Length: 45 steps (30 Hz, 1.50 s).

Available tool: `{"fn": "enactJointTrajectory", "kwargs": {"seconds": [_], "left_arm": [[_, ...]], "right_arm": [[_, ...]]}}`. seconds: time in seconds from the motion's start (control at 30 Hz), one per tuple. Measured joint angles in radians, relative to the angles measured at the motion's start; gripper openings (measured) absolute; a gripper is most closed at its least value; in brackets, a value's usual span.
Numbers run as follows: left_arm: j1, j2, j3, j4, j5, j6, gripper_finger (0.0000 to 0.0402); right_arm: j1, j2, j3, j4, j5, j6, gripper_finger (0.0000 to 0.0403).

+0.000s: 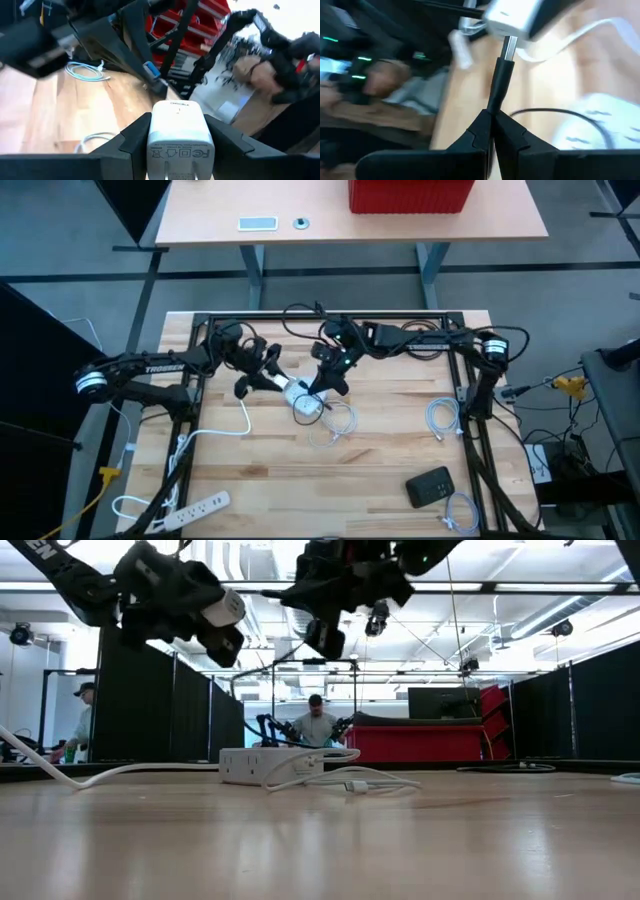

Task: Insert USB
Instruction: Insert the left black USB cable into the white charger adapter

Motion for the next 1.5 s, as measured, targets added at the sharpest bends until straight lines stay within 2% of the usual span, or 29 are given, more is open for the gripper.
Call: {"fn": "enactJointTrajectory", "kwargs": {"seconds": [0.07,0.23,0.5,0.7,1.1,1.27,1.5], "left_arm": [[0.0,0.0,0.0,0.039,-0.021,-0.118,0.0145],[0.013,0.001,0.0,0.079,-0.211,-0.49,0.0145],[0.034,0.043,0.0,0.06,-0.393,-0.741,0.0145],[0.034,0.139,0.023,0.056,-0.407,-0.839,0.0145],[0.024,0.246,0.136,0.059,-0.411,-0.859,0.0145],[-0.005,0.284,0.166,0.057,-0.469,-0.864,0.0145],[-0.031,0.342,0.212,0.057,-0.494,-0.874,0.0145]], "right_arm": [[0.003,-0.014,0.0,-0.055,0.098,-0.059,0.0],[0.026,-0.047,0.0,-0.151,0.352,-0.196,0.0],[0.077,-0.06,0.025,-0.252,0.768,-0.415,0.0],[0.105,-0.057,0.031,-0.256,0.794,-0.517,0.0],[0.124,-0.057,0.031,-0.369,0.997,-0.608,0.0],[0.124,-0.041,0.03,-0.368,1.068,-0.67,0.0],[0.124,0.005,0.03,-0.399,1.109,-0.696,0.0]]}}
